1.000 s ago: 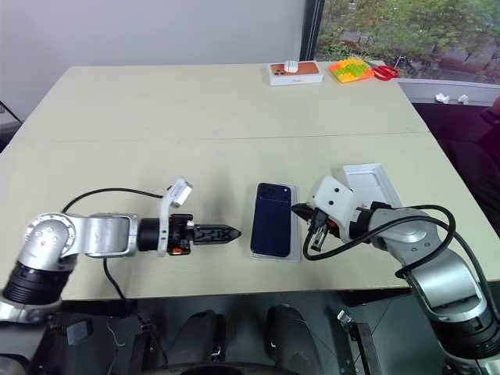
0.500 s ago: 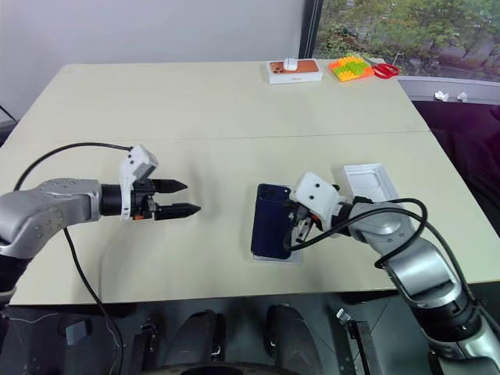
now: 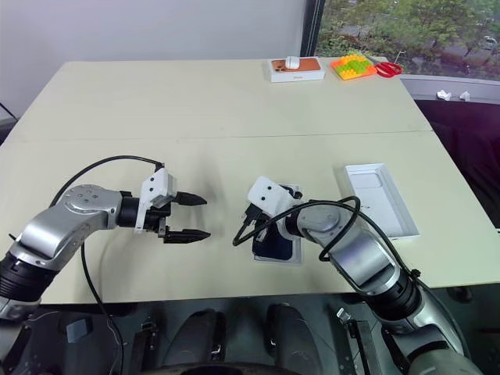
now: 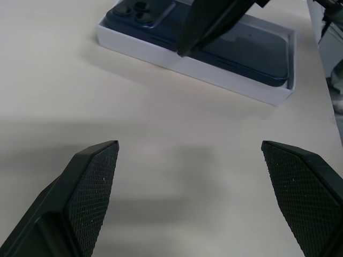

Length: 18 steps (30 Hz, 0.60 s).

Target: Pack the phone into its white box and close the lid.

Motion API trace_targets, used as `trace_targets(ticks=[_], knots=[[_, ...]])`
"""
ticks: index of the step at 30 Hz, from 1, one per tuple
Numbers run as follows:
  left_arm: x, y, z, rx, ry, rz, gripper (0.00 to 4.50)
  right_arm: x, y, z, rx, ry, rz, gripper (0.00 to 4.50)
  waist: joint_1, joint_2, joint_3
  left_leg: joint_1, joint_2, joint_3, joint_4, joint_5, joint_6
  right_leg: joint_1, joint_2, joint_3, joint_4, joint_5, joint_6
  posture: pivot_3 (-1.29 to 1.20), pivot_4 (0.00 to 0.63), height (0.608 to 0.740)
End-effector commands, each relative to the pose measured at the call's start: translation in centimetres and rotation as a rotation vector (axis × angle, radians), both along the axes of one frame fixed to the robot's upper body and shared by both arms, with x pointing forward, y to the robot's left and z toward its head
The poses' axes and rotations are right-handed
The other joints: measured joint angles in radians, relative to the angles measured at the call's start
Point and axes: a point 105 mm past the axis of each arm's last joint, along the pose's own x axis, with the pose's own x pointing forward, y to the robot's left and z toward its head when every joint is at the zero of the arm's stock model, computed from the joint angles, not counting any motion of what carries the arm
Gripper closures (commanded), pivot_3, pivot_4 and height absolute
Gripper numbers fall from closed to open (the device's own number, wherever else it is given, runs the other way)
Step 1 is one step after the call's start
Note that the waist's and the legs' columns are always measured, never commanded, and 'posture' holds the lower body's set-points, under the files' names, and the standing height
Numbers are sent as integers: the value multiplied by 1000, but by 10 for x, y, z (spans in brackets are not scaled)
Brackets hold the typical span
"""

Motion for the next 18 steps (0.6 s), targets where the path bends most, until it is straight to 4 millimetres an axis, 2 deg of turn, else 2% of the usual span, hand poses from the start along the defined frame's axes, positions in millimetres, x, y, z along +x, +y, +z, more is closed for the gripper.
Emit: trace_targets(ticks=[1, 11, 14, 17, 18], knots=[[1, 1, 7, 1, -54, -9, 25, -2, 3, 8, 4, -24, 16, 4500, 0, 0, 0, 0, 0, 0, 0, 0, 0, 0, 0, 0, 0, 0, 0, 0, 150, 740], [2, 4, 6, 4, -54, 4, 25, -7, -8, 15, -20, -29, 8, 4500, -5, 0, 0, 0, 0, -1, 0, 0, 0, 0, 1, -1, 2, 0, 0, 0, 150, 740], [6, 7, 5, 7, -60, 24, 25, -12, -10, 31, 24, -71, 47, 4500, -4, 0, 0, 0, 0, -1, 0, 0, 0, 0, 1, -1, 2, 0, 0, 0, 150, 740], [17, 13, 11, -8, -89, 75, 25, -16, -23, 44, 41, -114, 60, 4500, -2, 0, 0, 1, 0, -1, 0, 0, 0, 0, 1, -1, 3, 0, 0, 0, 150, 740], [20, 15, 16, -20, -117, 89, 25, -14, -34, 48, 42, -126, 33, 4500, -1, 0, 0, 1, 0, -1, 0, 0, 0, 0, 1, -1, 2, 0, 0, 0, 150, 740]])
